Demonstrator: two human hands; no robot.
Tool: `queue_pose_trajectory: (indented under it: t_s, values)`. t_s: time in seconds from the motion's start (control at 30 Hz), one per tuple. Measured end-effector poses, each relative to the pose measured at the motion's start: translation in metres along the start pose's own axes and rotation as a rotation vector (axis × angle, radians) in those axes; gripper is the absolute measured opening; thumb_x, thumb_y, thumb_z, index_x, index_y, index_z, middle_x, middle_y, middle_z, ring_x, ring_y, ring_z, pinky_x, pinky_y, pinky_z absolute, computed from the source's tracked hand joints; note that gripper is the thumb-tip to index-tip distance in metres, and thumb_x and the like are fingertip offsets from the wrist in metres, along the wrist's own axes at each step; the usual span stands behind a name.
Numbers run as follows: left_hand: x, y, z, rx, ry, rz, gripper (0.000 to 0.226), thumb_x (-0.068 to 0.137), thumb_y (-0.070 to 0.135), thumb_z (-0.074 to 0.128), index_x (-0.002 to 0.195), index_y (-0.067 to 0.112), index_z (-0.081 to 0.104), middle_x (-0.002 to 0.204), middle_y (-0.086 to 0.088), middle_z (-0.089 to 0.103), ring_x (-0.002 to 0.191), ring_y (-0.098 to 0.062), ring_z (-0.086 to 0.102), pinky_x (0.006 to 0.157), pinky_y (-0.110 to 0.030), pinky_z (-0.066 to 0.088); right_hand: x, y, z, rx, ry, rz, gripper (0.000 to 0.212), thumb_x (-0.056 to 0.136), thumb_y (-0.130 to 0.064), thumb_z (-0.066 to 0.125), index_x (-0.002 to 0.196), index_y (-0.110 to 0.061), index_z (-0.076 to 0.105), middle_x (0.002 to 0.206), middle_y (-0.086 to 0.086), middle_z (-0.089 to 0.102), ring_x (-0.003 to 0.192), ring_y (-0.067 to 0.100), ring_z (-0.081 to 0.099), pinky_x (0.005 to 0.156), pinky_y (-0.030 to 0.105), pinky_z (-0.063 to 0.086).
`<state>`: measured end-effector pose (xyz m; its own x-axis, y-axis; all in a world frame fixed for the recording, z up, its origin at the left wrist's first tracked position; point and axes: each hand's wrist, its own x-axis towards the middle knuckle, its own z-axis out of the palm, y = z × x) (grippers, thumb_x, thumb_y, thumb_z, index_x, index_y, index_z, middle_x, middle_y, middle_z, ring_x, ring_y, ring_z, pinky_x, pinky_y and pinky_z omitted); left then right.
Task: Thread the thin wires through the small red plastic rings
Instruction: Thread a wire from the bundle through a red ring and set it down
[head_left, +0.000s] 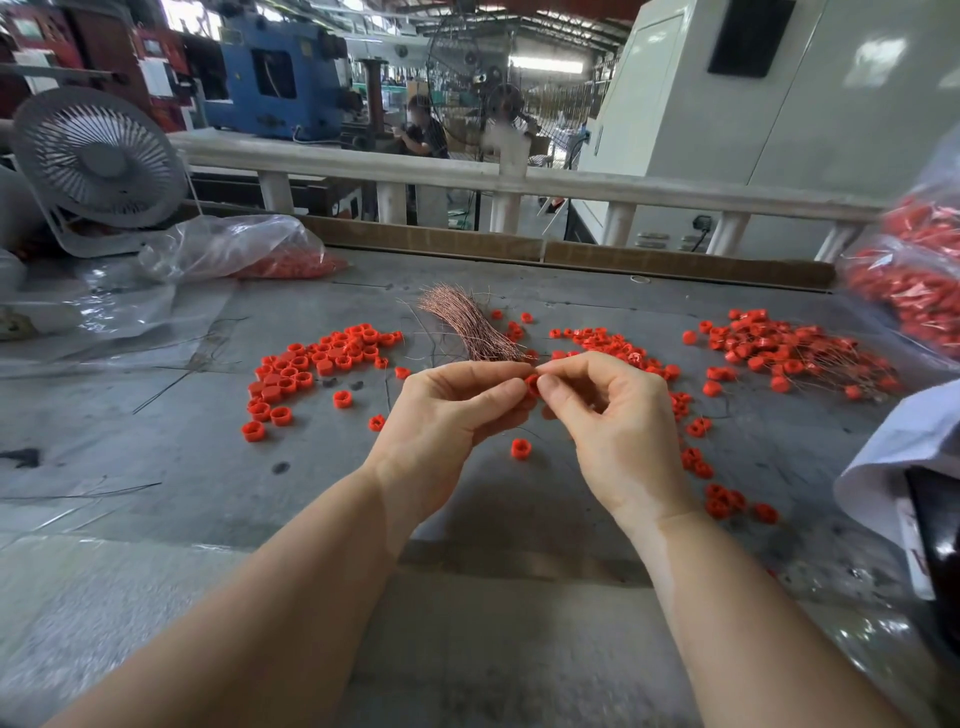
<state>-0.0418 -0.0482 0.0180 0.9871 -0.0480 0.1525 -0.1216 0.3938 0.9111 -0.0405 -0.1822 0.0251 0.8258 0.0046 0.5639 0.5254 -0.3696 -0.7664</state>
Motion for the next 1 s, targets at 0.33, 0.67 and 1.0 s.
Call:
queue_pose_trajectory:
  t_s: [0.33, 0.67, 1.0]
  values:
    - [0.0001, -0.0023, -0.0014, 0.061, 0.005, 0.092, 0.018, 0.075, -0.005, 0.061, 0.083, 0.009, 0.068, 0.070, -0.004, 0.072, 0.064, -0.012, 0.068, 0.061, -0.019, 0.054, -0.0008, -0.0017, -0.0007, 0.084, -0.007, 0.050, 0.014, 0.083, -0.007, 0.066, 0.077, -0.020, 0.068, 0.067, -0.010, 0.065, 0.062, 0.004, 0.060, 0.056, 0.010, 0.041]
    - [0.0017, -0.0020, -0.0002, 0.028, -0.018, 0.080, 0.024, 0.081, -0.011, 0.055, 0.083, 0.008, 0.069, 0.074, -0.006, 0.073, 0.069, -0.014, 0.069, 0.064, -0.020, 0.054, 0.0011, -0.0012, -0.0010, 0.101, 0.013, 0.053, 0.015, 0.085, -0.007, 0.064, 0.077, -0.019, 0.068, 0.065, -0.011, 0.064, 0.060, 0.001, 0.060, 0.055, 0.009, 0.041]
    - [0.0007, -0.0009, 0.0008, 0.083, 0.024, 0.100, 0.018, 0.076, -0.010, 0.061, 0.080, 0.006, 0.067, 0.066, -0.003, 0.071, 0.063, -0.012, 0.068, 0.062, -0.020, 0.055, -0.0004, -0.0027, -0.0008, 0.052, -0.006, 0.010, 0.021, 0.083, -0.008, 0.066, 0.075, -0.026, 0.065, 0.070, -0.013, 0.064, 0.064, 0.001, 0.060, 0.063, 0.010, 0.044]
